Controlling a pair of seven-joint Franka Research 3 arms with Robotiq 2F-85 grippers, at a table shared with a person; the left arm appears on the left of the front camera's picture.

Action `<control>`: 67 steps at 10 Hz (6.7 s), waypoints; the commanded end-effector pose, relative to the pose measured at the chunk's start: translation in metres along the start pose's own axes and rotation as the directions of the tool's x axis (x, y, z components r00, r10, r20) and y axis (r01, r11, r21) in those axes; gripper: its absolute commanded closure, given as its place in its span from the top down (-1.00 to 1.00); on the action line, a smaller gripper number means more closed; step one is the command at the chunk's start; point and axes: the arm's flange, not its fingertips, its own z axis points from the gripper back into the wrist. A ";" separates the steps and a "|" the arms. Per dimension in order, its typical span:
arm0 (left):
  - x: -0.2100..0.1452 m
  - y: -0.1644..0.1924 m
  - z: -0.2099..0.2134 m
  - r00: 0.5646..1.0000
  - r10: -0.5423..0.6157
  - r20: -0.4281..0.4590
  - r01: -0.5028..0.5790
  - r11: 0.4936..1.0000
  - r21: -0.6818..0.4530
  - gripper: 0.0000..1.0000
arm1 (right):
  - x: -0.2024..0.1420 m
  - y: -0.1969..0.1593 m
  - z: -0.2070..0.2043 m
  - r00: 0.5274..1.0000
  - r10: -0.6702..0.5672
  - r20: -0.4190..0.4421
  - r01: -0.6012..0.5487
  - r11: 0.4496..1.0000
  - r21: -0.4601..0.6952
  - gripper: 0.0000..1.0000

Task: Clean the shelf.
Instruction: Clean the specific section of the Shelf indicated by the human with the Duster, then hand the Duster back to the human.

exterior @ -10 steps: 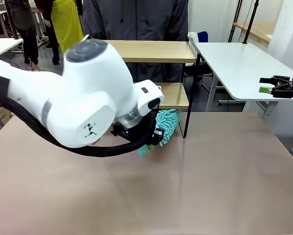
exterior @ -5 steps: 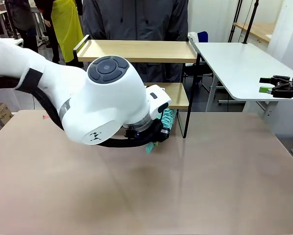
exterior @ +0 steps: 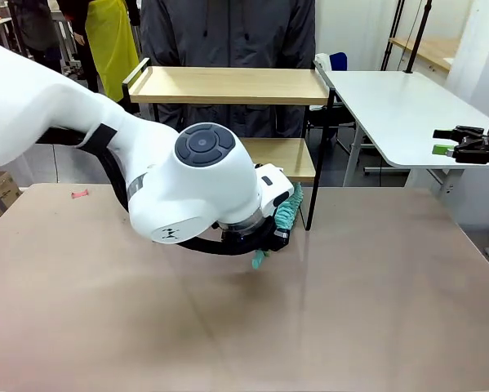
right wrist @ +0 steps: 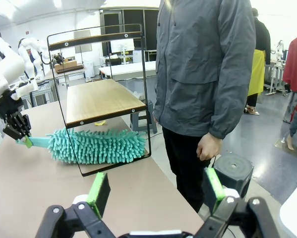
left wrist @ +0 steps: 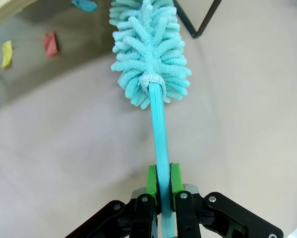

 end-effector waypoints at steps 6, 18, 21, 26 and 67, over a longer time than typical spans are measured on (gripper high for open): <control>0.001 0.014 -0.016 0.997 0.064 -0.038 -0.061 0.996 0.072 -0.74 | 0.002 0.001 -0.002 1.000 0.003 0.002 -0.003 1.000 0.002 1.00; -0.017 0.146 0.057 0.983 0.180 0.025 -0.161 0.796 0.583 -0.74 | 0.002 0.001 -0.002 1.000 0.003 0.002 -0.003 1.000 0.002 1.00; -0.015 0.134 0.057 0.986 0.164 0.013 -0.146 0.832 0.535 -0.74 | 0.002 0.001 -0.002 1.000 0.003 0.002 -0.003 1.000 0.002 1.00; -0.019 0.153 0.096 0.996 0.073 -0.047 -0.059 0.967 0.247 -0.74 | 0.002 0.001 -0.002 1.000 0.003 0.002 -0.003 1.000 0.002 1.00; 0.001 0.176 0.266 0.667 -0.744 0.040 0.666 0.572 -0.478 -0.74 | 0.129 0.172 -0.063 0.981 -0.196 0.011 0.175 0.898 0.405 1.00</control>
